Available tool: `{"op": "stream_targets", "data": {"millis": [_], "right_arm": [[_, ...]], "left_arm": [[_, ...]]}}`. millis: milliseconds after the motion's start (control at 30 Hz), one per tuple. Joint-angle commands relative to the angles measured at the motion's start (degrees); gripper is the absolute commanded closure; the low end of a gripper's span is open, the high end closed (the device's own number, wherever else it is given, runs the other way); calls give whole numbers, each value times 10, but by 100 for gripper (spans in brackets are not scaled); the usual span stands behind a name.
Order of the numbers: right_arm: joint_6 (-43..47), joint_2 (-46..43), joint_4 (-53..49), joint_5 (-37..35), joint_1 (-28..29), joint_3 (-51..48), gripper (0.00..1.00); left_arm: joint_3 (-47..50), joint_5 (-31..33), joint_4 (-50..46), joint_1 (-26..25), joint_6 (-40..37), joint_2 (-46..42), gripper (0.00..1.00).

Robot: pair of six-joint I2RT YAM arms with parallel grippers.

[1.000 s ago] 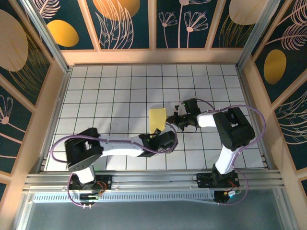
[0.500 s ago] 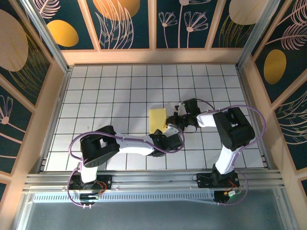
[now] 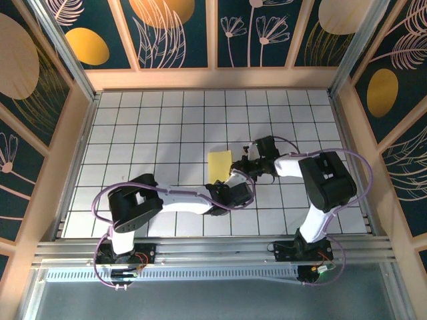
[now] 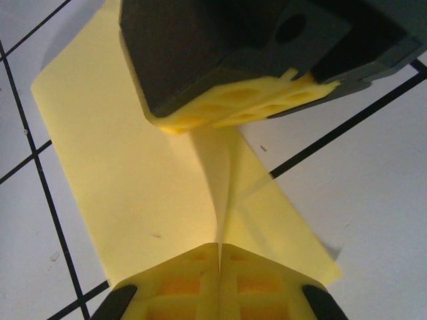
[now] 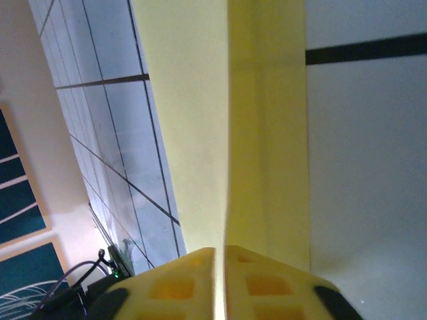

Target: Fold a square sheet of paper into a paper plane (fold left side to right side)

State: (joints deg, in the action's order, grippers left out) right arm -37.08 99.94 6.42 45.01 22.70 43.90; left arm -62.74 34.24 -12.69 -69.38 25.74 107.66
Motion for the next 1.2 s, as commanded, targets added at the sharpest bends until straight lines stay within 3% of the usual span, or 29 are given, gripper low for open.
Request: {"op": "stream_targets", "data": {"millis": [0, 167, 367, 500, 633, 867, 1167], "right_arm": [[20, -45, -19, -6, -16, 22, 76], [42, -113, -47, -43, -49, 11, 60], [94, -183, -114, -108, -68, -28, 59], [101, -216, -125, -103, -64, -69, 75], [83, -244, -111, -94, -28, -113, 100], [11, -233, -30, -110, 68, -170, 100], [9, -171, -27, -146, 118, -142, 100]], "left_arm": [[22, -50, 31, 16, 6, -44, 100], [65, -167, 87, 50, 17, -84, 100], [119, -302, 156, 96, 58, -116, 100], [152, -373, 202, 128, 97, -125, 100], [184, -420, 250, 153, 134, -132, 100], [198, -450, 277, 174, 165, -129, 100], [198, -451, 269, 177, 176, -117, 100]]}}
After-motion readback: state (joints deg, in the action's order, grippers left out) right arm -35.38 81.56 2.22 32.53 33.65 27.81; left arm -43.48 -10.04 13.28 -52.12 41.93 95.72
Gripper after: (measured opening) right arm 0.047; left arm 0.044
